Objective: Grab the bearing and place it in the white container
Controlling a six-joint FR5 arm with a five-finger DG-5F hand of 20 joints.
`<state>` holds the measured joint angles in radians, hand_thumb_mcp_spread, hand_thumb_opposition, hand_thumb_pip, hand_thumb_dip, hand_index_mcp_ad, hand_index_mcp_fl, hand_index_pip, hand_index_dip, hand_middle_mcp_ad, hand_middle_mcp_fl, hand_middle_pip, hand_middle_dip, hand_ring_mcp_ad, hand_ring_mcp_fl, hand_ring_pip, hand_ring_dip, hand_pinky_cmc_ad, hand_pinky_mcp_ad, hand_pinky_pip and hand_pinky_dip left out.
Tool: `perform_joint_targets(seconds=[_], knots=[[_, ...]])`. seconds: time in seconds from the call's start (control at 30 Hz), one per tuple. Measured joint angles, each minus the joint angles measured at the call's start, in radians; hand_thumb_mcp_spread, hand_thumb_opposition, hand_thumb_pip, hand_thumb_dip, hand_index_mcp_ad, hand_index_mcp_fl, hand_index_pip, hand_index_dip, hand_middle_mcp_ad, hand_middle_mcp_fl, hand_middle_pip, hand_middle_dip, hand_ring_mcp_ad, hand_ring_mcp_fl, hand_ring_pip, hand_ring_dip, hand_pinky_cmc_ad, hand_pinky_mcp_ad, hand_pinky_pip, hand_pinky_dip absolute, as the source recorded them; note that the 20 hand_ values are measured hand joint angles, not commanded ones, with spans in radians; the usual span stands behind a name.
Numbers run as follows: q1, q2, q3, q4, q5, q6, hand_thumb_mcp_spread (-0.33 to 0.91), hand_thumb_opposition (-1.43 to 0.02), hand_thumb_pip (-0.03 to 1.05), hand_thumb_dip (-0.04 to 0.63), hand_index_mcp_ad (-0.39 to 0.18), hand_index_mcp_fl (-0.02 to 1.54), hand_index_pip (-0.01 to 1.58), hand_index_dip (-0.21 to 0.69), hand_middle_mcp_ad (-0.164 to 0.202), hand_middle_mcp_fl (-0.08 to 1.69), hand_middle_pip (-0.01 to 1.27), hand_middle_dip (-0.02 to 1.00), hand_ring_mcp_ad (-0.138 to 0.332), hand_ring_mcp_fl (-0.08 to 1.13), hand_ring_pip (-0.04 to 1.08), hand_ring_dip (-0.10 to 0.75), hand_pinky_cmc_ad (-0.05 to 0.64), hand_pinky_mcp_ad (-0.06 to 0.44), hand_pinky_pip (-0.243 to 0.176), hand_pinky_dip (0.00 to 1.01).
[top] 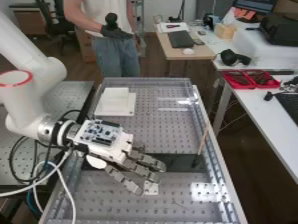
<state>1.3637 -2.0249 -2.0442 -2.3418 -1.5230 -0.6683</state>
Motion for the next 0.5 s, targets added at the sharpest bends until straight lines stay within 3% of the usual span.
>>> perform_joint_targets(seconds=[0.5], knots=[[0.003,-0.007,-0.002,0.009,0.004,-0.021,0.46,-0.87,0.62,0.332,-0.122,0.07,1.44,0.251,0.051,0.01,0.13,0.2,0.129,0.0,0.09,0.094,0.379,0.293,-0.075,0.19]])
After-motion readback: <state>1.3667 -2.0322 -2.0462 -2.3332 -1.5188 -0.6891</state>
